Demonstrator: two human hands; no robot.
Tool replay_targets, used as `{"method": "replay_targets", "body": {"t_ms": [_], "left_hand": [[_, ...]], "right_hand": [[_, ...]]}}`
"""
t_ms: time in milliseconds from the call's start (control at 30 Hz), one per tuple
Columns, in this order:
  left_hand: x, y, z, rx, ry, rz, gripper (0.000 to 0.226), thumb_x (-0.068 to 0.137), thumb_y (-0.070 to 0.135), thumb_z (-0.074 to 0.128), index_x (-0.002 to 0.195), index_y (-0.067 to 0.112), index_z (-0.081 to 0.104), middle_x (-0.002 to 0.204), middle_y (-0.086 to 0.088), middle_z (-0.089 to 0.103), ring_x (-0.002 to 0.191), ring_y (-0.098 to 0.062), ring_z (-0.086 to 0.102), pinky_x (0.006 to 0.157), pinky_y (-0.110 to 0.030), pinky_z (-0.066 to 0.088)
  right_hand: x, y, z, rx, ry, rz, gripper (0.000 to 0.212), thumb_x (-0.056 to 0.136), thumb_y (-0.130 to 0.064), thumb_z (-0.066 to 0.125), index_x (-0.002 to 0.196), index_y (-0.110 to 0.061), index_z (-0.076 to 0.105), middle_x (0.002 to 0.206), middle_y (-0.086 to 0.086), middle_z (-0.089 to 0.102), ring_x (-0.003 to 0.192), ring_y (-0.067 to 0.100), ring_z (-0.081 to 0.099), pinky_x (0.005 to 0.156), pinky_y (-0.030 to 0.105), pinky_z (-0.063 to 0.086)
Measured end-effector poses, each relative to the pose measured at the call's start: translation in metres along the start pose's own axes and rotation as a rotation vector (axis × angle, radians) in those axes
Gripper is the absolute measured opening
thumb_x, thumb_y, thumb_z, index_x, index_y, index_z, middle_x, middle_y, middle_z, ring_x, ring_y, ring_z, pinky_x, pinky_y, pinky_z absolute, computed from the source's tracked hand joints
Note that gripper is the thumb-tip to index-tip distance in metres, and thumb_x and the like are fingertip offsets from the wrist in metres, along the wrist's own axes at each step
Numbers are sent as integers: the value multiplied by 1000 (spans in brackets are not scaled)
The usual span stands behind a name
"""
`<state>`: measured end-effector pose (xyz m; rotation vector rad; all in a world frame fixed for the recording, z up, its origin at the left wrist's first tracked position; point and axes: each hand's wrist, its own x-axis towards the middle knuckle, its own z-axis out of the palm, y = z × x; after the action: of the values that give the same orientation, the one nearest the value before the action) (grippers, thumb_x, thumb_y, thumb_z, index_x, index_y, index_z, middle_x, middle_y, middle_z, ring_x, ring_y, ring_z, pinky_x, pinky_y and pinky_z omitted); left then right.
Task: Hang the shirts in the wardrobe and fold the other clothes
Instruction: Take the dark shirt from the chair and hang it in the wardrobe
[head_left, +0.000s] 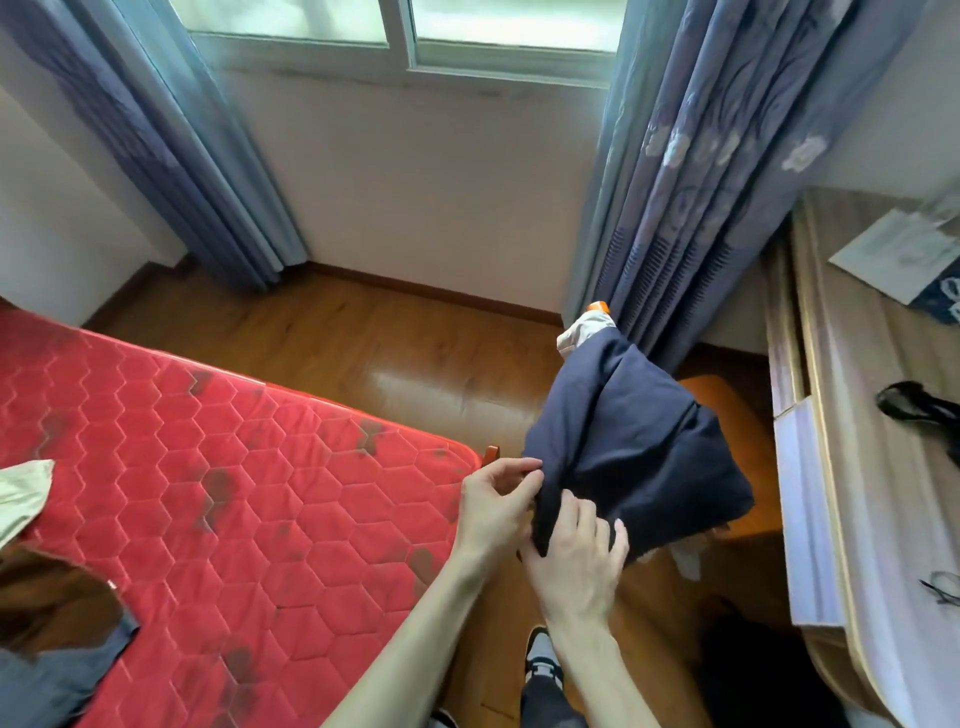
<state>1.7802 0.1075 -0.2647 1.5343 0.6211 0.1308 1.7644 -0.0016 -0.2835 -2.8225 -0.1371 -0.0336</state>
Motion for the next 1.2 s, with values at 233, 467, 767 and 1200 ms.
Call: {"method": "replay_targets", "body": {"t_ms": [233, 467, 767, 1200], "left_hand": [[-17, 21, 8, 228, -112, 242, 42, 83, 2, 62, 118, 19, 77, 99, 9, 79, 94, -2, 73, 90, -29, 59], [-10, 46, 43, 609, 15, 598, 33, 83, 12, 72, 115, 21, 69, 106, 6, 69, 99, -15, 62, 82, -30, 52], [12, 79, 63, 810, 51, 553, 21, 92, 9, 56, 111, 14, 62, 107, -4, 57, 99, -30, 57, 74, -43, 52], [-51, 183, 144, 451, -60, 875, 25, 79, -13, 60, 102, -2, 64, 78, 12, 48, 79, -8, 46, 86, 2, 27]], "right_hand": [[4, 16, -39, 301, 139, 65, 39, 87, -2, 75, 125, -5, 64, 100, 13, 76, 94, 37, 73, 89, 54, 58], [15, 23, -116, 621, 286, 12, 32, 101, -13, 52, 132, -13, 62, 117, 8, 75, 107, 27, 72, 91, 37, 59], [14, 76, -205, 408, 371, -43, 29, 101, -17, 57, 128, -20, 66, 106, -4, 77, 92, 20, 74, 80, 19, 57], [7, 127, -310, 364, 711, 9, 32, 95, 2, 63, 126, -7, 64, 110, 8, 75, 98, 16, 67, 91, 2, 37]]}}
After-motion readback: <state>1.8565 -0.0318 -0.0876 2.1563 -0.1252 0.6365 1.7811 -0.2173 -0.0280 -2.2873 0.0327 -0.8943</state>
